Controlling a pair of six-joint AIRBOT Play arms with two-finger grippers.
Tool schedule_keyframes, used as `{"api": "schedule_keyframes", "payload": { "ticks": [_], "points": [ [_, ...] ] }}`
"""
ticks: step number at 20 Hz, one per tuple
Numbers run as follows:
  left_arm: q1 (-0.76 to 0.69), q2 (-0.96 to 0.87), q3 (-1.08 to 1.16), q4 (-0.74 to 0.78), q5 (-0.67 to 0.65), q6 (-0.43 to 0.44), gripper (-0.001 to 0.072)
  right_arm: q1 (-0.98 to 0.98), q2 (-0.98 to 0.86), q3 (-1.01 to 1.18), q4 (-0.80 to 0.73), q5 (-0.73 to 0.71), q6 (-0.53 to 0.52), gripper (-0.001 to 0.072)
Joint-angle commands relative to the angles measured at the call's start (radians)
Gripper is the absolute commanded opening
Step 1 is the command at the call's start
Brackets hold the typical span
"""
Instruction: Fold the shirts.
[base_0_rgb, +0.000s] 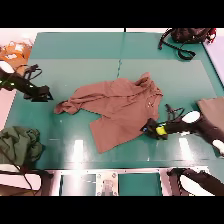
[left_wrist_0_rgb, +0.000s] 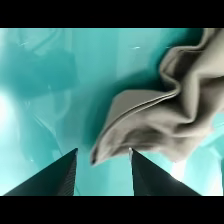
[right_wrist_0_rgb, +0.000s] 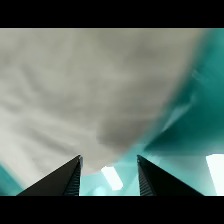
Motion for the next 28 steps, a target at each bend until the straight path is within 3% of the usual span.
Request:
{"api": "schedule_keyframes", "payload": {
  "ticks": [1, 2, 3, 4, 8, 10, 13, 23, 24, 27, 28],
  "points": [
    [0.075, 0.0, 0.002, -0.007, -0.042, 0.005, 0.0388, 0.191, -0.045, -0.048, 0.154, -0.184, 0.004, 0.036],
    [0.086, 0.0, 0.002, -0.008, -0.051, 0.005, 0.0388, 0.2, -0.053, -0.036, 0.152, -0.193, -0.016, 0.017],
    [0.092, 0.0, 0.002, -0.01, -0.058, 0.005, 0.0388, 0.187, -0.052, -0.019, 0.147, -0.183, -0.051, 0.0029],
    [0.095, 0.0, 0.002, -0.01, -0.064, 0.005, 0.0389, 0.149, -0.052, 0.003, 0.124, -0.143, -0.076, 0.0016],
    [0.095, 0.0, 0.001, -0.018, -0.095, 0.005, 0.039, -0.201, -0.052, 0.188, -0.228, 0.112, -0.021, 0.0016],
    [0.095, 0.0, 0.0, -0.037, -0.108, -0.001, 0.0391, -0.378, -0.052, 0.269, -0.341, 0.154, -0.019, 0.0015],
    [0.095, 0.0, -0.061, -0.131, -0.11, -0.001, 0.039, -0.498, -0.057, 0.294, -0.34, 0.164, -0.061, 0.0015],
    [0.095, 0.0, -0.528, -0.388, -0.115, 0.149, 0.0385, -0.498, -0.086, 0.295, -0.338, 0.126, -0.104, 0.0016],
    [0.095, 0.0, -0.531, -0.415, -0.13, 0.164, 0.0313, -0.498, -0.086, 0.295, -0.338, 0.126, -0.105, 0.0016],
    [0.095, 0.021, -0.529, -0.453, -0.123, 0.186, 0.0291, -0.498, -0.086, 0.295, -0.338, 0.123, -0.105, 0.0016],
    [0.095, 0.037, -0.53, -0.448, -0.121, 0.189, 0.0183, -0.498, -0.086, 0.295, -0.338, 0.123, -0.106, 0.0016]
  ]
}}
